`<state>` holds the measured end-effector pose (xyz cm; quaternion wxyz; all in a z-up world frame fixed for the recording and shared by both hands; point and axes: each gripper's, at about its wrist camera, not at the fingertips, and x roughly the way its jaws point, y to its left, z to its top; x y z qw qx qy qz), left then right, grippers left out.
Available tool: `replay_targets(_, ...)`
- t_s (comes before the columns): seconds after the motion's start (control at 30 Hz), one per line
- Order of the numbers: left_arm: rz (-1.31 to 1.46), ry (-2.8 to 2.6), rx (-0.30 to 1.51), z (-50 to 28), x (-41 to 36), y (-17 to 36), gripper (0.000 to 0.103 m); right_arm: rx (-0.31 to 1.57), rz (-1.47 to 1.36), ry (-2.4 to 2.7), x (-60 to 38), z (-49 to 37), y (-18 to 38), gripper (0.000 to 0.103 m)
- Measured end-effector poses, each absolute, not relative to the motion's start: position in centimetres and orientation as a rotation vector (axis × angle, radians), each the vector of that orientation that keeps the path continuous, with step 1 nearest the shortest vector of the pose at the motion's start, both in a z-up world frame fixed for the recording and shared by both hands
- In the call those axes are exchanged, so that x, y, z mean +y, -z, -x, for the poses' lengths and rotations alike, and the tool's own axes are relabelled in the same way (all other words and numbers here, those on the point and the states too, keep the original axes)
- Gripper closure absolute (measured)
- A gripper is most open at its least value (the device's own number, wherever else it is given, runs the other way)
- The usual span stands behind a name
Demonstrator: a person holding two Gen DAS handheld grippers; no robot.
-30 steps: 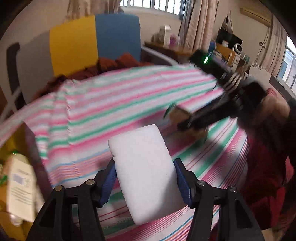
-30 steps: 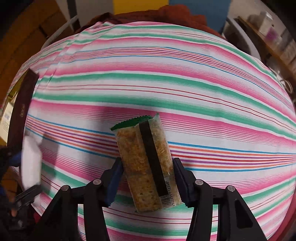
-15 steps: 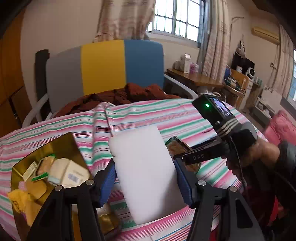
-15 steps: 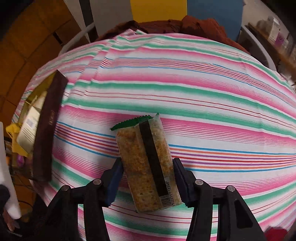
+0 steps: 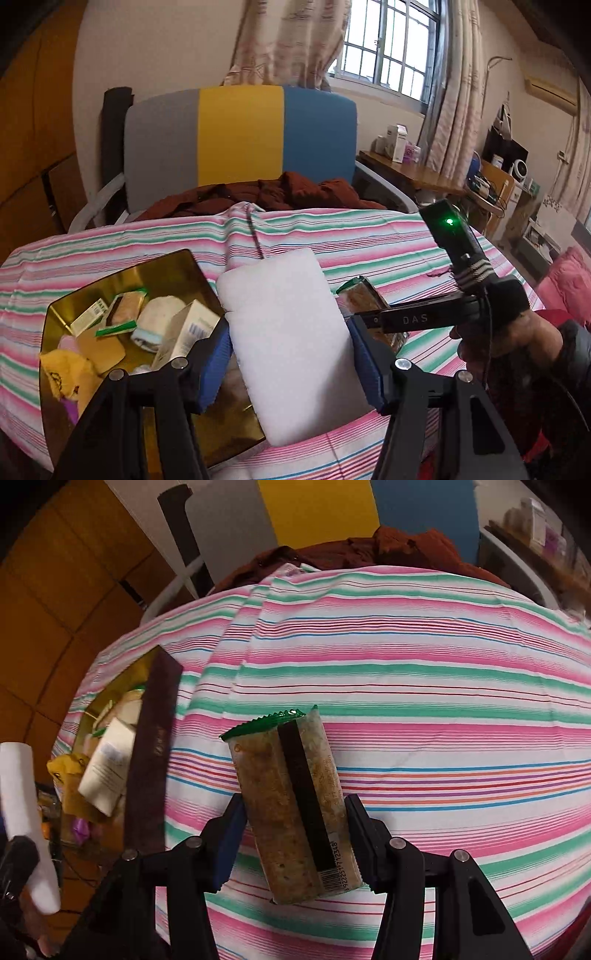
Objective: Organize objects
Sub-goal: 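Carry the white foam block and cracker packet into the gold tray and release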
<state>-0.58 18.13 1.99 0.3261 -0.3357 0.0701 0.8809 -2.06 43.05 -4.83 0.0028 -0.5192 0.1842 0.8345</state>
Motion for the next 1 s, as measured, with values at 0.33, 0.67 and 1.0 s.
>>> replay_targets(0.33,0.875,-2.406,0.029,2.0,11.8,-3.1,0.041,0.631,1.543,-2.672,40.2,1.5,3.9,0.049)
replay_targets(0.67,0.942,-2.661,-0.135,4.4,1.3,-3.0,0.041,0.608,1.471,-2.898,34.4,1.4,0.4,0.049)
replay_targets(1.0,1.024,-2.727,-0.212,4.6,-2.9,-0.9,0.041,0.470,1.568,-3.200,22.7,3.5,-0.8,0.047)
